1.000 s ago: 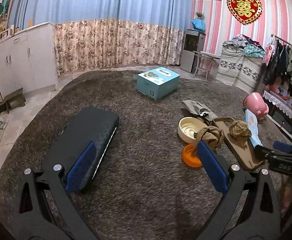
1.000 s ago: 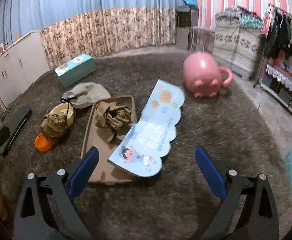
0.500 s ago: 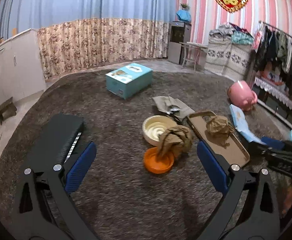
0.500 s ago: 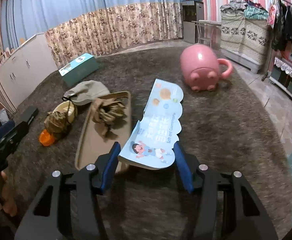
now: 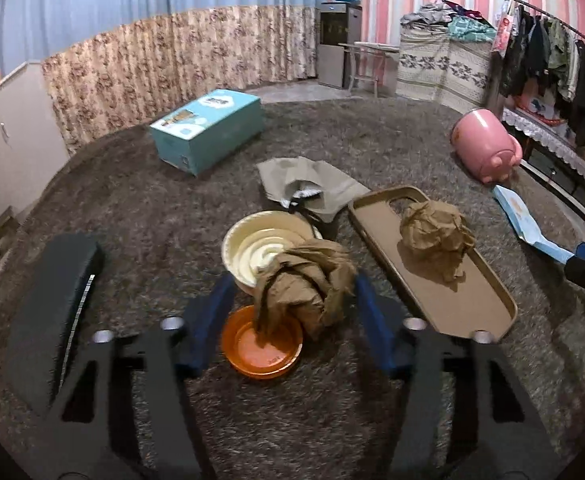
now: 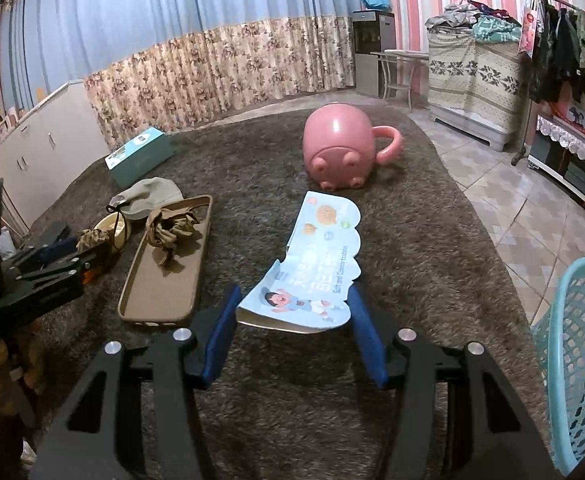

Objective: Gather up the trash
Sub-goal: 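Grasp the white printed leaflet with the right gripper while the left gripper grasps the crumpled brown cloth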

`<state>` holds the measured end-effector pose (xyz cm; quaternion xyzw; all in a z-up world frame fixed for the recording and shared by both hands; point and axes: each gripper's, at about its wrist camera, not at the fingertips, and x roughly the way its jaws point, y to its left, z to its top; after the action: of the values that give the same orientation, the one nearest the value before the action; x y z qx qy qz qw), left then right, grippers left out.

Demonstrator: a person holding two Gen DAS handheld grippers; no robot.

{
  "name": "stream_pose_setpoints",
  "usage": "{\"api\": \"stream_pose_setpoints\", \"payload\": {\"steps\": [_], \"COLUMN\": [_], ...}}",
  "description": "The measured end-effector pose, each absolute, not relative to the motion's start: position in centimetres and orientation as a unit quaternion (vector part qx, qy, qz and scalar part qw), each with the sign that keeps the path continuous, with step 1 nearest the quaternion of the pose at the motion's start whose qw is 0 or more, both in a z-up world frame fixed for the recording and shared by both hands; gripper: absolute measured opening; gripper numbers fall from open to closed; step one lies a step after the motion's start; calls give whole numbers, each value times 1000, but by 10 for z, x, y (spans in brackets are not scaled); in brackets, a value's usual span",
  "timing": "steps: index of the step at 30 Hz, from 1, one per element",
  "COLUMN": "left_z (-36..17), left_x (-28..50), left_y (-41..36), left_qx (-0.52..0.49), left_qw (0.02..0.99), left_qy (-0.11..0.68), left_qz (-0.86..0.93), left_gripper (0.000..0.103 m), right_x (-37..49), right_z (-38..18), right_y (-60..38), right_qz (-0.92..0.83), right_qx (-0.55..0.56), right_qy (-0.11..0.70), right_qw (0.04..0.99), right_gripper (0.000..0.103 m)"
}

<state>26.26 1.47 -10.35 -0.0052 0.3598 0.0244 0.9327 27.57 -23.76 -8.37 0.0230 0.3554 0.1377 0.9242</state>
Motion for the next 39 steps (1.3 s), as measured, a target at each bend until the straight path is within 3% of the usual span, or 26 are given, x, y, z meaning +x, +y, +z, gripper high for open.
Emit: {"api": "stream_pose_setpoints", "payload": {"steps": [1, 5, 14, 39], "left_z": [-103, -101, -73, -37], "left_x": [262, 256, 224, 201], "left_y": [14, 10, -2, -125], "left_qx": [-5, 3, 6, -1], "left_qw": [934, 938, 956, 961], "left_qy": [357, 346, 293, 254], "left_qz": [20, 24, 16, -114], "left_gripper": [47, 44, 43, 43], "right_x": [275, 268, 244, 161], "right_z": [-84, -87, -79, -48], "right_y": [-237, -235, -257, -403], "right_qz": [139, 143, 139, -16], "right_qx": [21, 11, 13, 58], "right_qy": [355, 357, 346, 301], "right_qw": [924, 923, 928, 952], "right_gripper": [55, 55, 55, 55]}}
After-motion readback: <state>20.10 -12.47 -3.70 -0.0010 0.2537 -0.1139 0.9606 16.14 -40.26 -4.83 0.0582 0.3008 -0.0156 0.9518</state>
